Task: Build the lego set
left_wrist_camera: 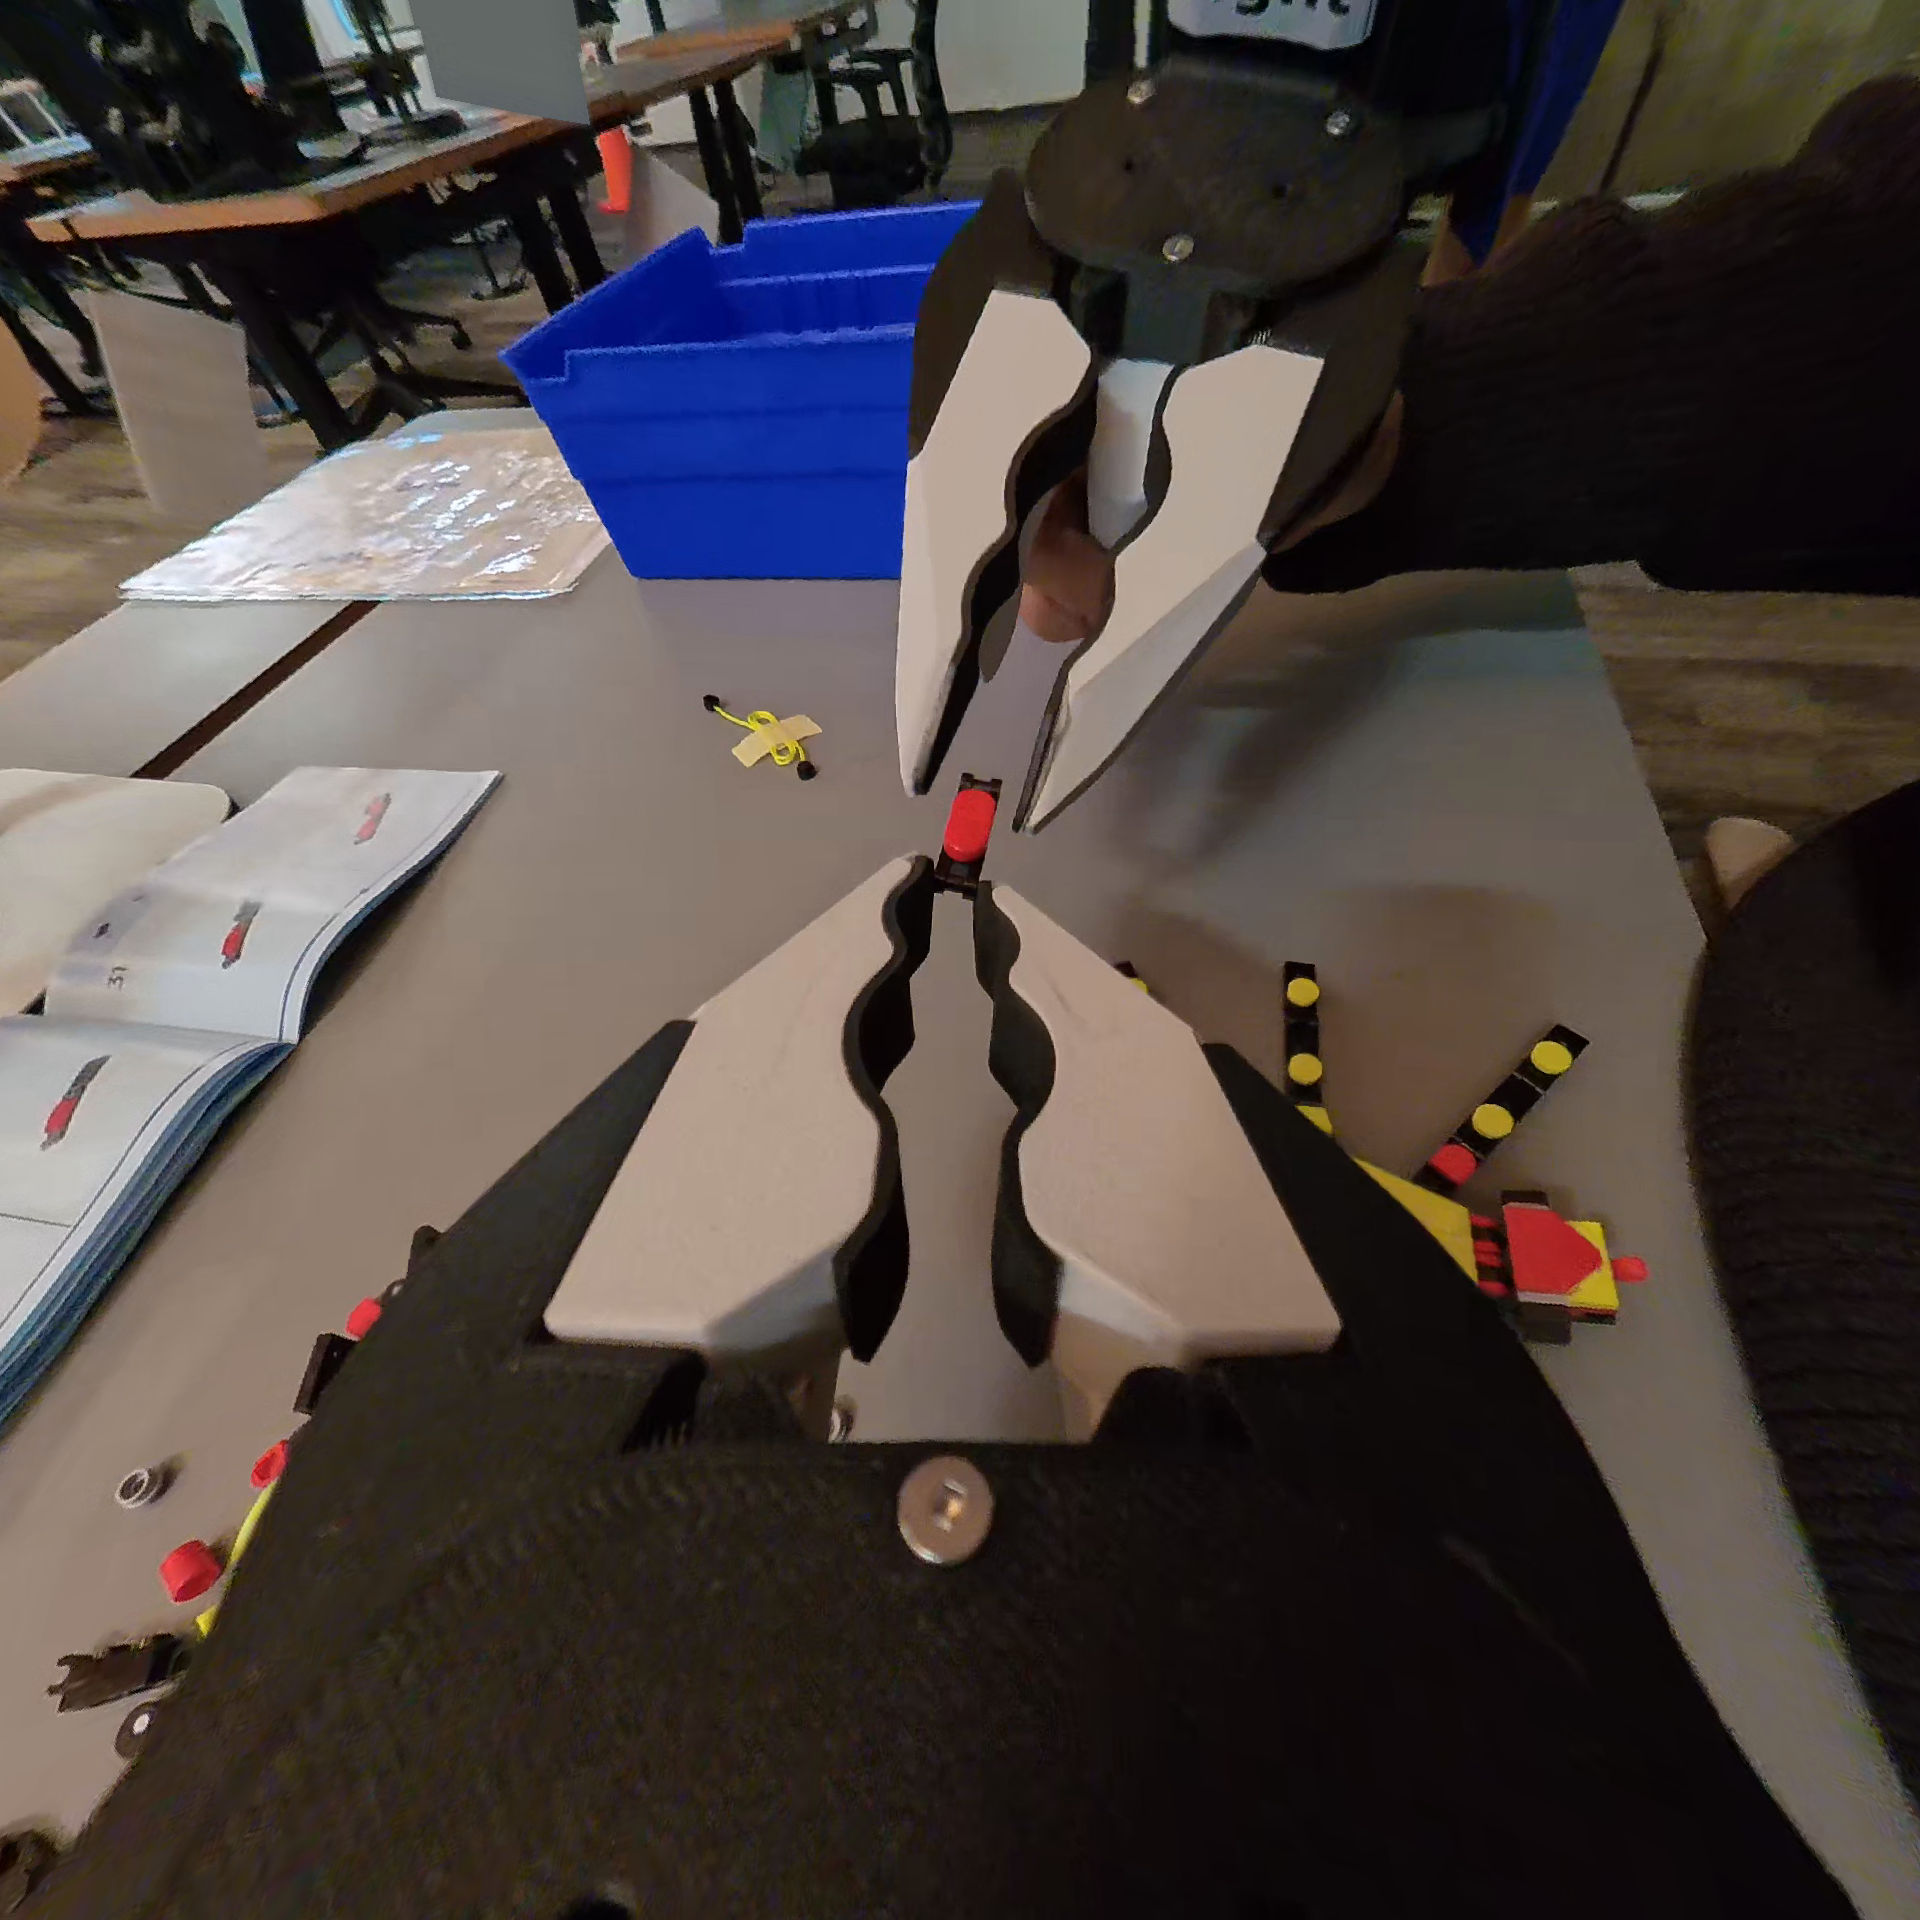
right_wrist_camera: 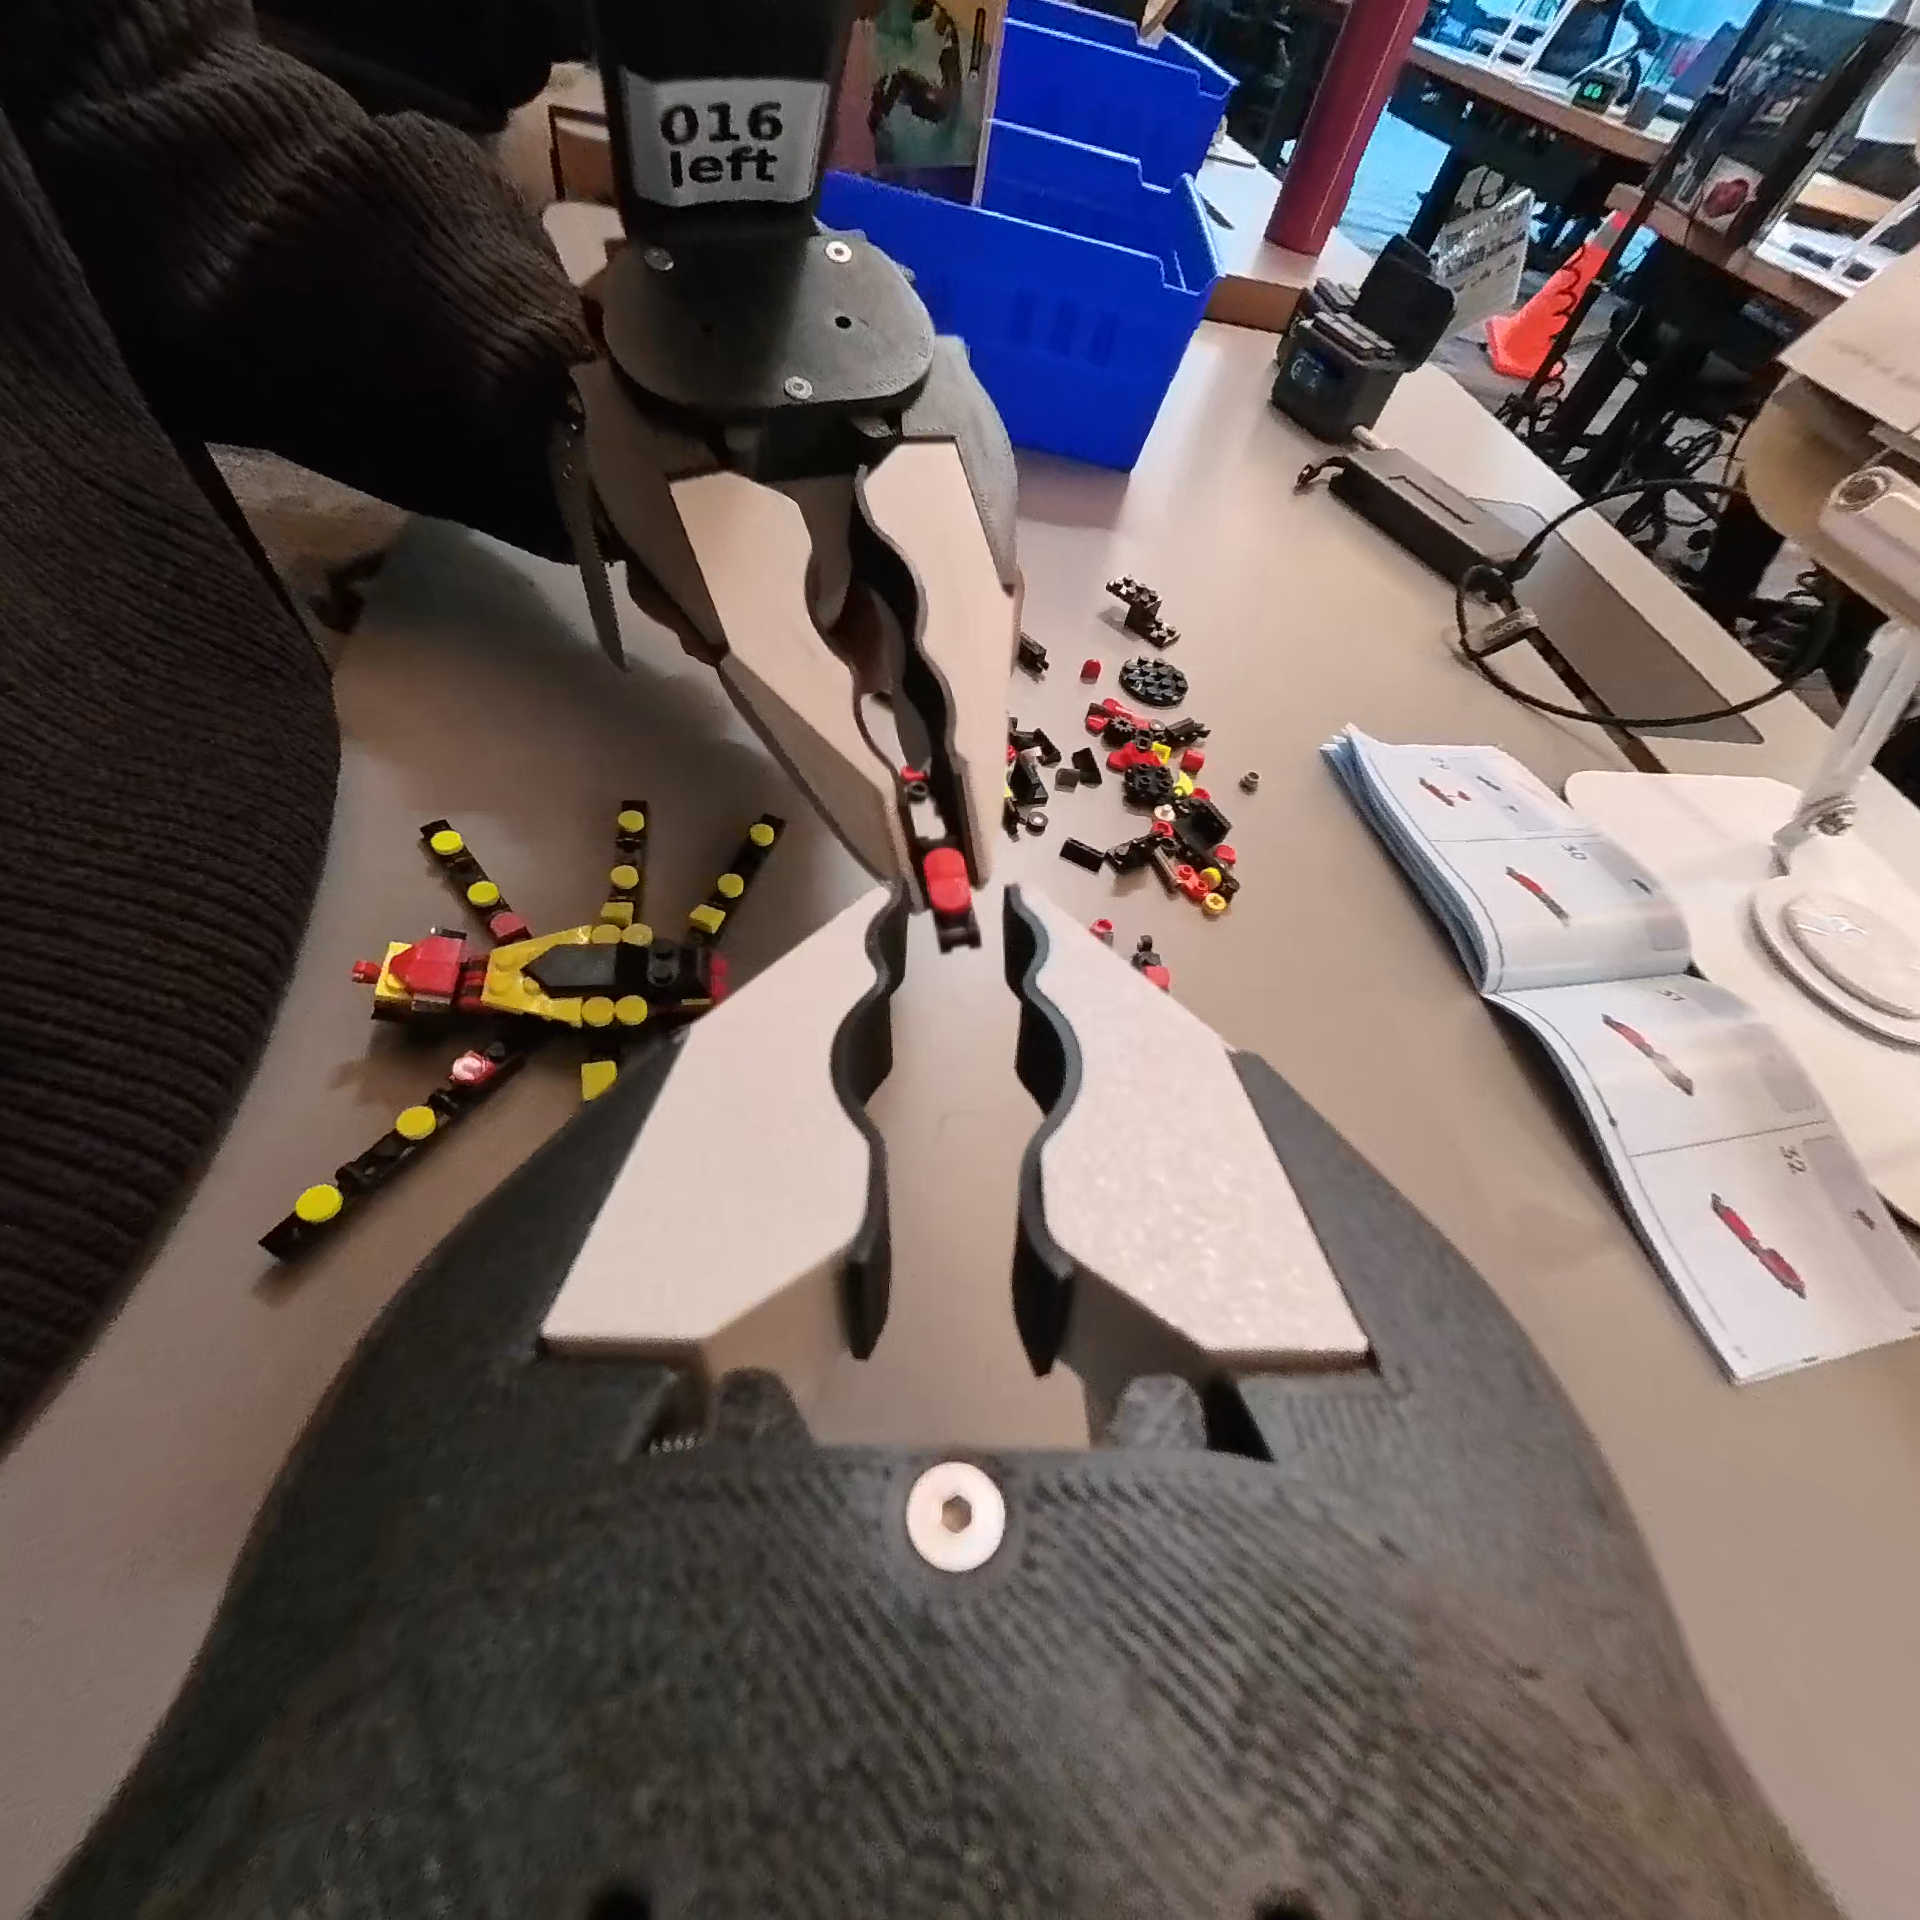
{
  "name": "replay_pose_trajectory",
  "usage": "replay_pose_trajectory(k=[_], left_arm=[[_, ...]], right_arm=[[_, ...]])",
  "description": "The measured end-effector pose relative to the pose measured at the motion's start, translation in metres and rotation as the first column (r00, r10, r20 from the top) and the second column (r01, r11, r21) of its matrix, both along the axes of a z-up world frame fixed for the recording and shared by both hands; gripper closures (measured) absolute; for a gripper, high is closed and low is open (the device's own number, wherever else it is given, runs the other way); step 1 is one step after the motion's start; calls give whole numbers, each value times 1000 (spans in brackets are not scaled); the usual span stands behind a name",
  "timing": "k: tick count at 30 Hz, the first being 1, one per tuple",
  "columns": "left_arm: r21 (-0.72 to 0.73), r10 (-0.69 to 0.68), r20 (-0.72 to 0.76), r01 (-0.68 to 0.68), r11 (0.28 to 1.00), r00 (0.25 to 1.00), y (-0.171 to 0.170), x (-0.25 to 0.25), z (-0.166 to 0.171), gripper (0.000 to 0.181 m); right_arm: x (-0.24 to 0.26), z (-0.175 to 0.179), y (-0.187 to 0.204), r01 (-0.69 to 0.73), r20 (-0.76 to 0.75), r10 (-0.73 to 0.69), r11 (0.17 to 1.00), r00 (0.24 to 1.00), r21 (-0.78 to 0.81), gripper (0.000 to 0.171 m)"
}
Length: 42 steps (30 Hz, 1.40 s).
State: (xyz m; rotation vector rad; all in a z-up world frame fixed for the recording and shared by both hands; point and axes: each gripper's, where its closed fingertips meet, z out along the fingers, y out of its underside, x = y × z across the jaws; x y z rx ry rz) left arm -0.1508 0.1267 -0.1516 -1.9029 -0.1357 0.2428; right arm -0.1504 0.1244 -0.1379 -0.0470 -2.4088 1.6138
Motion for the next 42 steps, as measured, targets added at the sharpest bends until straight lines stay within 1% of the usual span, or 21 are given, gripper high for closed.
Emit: replay_pose_trajectory(k=[5,7,10,13,14,15,16,18,20,23,25,27,29,32,35,38,39,40,42], left_arm=[[-9,-8,14,8,1000,1000,-1,0,-4,175],[-17,-9,21,10,1000,1000,-2,0,-6,175],[-31,-9,18,9,999,1000,-1,1,-8,175],[-43,8,68,-5,999,998,-2,-2,-14,174],[-59,27,97,-22,998,995,-3,-4,-18,173],[-89,50,132,-38,995,990,-6,-7,-25,164],[-127,73,174,-51,991,982,-11,-8,-34,151],[-168,134,253,-93,981,958,-25,-14,-43,140],[-154,189,310,-147,977,932,-39,-20,-40,137],[-113,286,370,-263,958,884,-62,-34,-34,136],[-123,354,411,-333,935,840,-76,-42,-39,135],[-122,367,448,-351,928,815,-82,-46,-43,132],[-113,360,471,-350,930,806,-82,-48,-44,125],[-111,358,458,-347,931,814,-83,-50,-48,124],[-105,366,441,-358,928,820,-83,-53,-46,124],[-75,359,446,-366,928,820,-82,-51,-37,124],[-77,364,447,-370,926,817,-82,-50,-36,124],[-87,374,446,-377,922,813,-82,-49,-36,122],[-106,405,448,-402,909,797,-82,-47,-36,117]], right_arm=[[-1,-9,0,-3,-6,3,999,1000,35,158],[-1,-13,0,-7,-1,7,999,1000,46,164],[-1,-15,0,-10,2,10,998,1000,59,164],[-2,-19,0,-8,23,7,998,1000,63,165],[-4,-23,0,-2,31,0,998,1000,70,165],[-7,-27,0,15,39,-18,996,999,87,165],[-10,-34,1,29,57,-36,993,998,114,165],[-11,-51,-1,33,123,-56,983,991,181,165],[-8,-66,-6,13,153,-49,973,987,229,165],[-11,-83,-11,19,97,-52,950,994,313,165],[-11,-89,-16,4,94,-38,942,995,334,165],[-9,-92,-20,-11,115,-28,943,993,333,165],[-11,-95,-20,-6,108,-32,940,994,341,163],[-16,-94,-16,34,106,-75,937,992,349,152],[-18,-82,-8,87,103,-129,937,986,337,150],[-25,-56,0,193,60,-217,943,974,273,154],[-23,-48,1,215,75,-240,945,968,249,166],[-20,-41,1,232,104,-259,948,960,218,171],[-11,-32,-2,272,188,-299,950,936,155,170]])
